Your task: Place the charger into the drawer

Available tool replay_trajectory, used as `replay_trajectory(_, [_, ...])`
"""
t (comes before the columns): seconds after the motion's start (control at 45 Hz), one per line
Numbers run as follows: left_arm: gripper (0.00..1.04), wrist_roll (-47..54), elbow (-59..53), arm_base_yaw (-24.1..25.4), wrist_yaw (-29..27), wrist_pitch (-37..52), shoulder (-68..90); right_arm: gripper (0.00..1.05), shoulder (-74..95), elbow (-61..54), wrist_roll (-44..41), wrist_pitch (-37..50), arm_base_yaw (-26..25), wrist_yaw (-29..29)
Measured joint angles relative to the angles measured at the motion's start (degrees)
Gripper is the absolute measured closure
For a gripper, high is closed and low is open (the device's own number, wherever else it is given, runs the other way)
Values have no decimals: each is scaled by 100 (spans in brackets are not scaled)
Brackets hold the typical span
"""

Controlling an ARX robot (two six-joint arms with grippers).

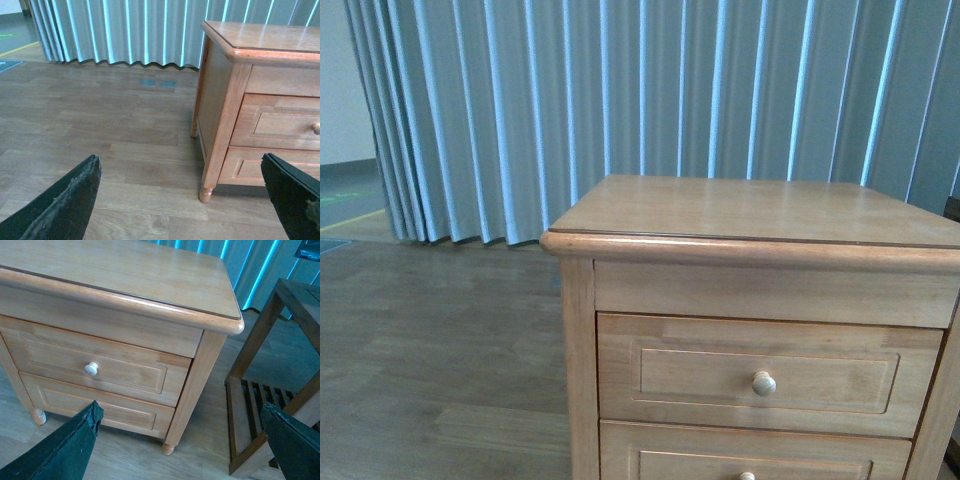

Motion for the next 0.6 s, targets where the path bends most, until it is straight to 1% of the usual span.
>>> replay_trajectory(0.044, [6, 0, 0, 0, 0, 0, 0, 9, 4, -11, 52, 28, 2, 33])
replay_trajectory(0.111, [6, 0, 0, 0, 0, 0, 0, 21, -48, -389, 527, 962, 131, 538])
replay_trajectory(0.155, [6, 0, 0, 0, -2, 0, 0, 32, -197, -619, 802, 1266, 214, 671])
replay_trajectory(0.244, [6, 0, 0, 0, 0, 0, 0, 52, -494, -894, 1029, 1290, 376, 822])
replay_trajectory(0.311, [6, 0, 0, 0, 0, 0, 0, 62, -649, -1029, 1078, 1257, 455, 894])
replay_trajectory(0.333, [6, 0, 0, 0, 0, 0, 0, 68, -732, -1086, 1093, 1231, 494, 927])
replay_trajectory(0.4, [6, 0, 0, 0, 0, 0, 0, 76, -870, -1172, 1110, 1185, 549, 979])
replay_trajectory(0.422, [6, 0, 0, 0, 0, 0, 0, 82, -957, -1220, 1117, 1143, 651, 1130])
replay_trajectory(0.444, [6, 0, 0, 0, 0, 0, 0, 87, -1047, -1270, 1126, 1095, 807, 1397])
replay_trajectory(0.466, [6, 0, 0, 0, -2, 0, 0, 92, -1134, -1316, 1134, 1058, 931, 1486])
replay_trajectory(0.511, [6, 0, 0, 0, 0, 0, 0, 103, -1287, -1390, 1134, 984, 1073, 1482])
replay_trajectory(0.599, [6, 0, 0, 0, -2, 0, 0, 103, -1550, -1497, 1141, 828, 1108, 1515])
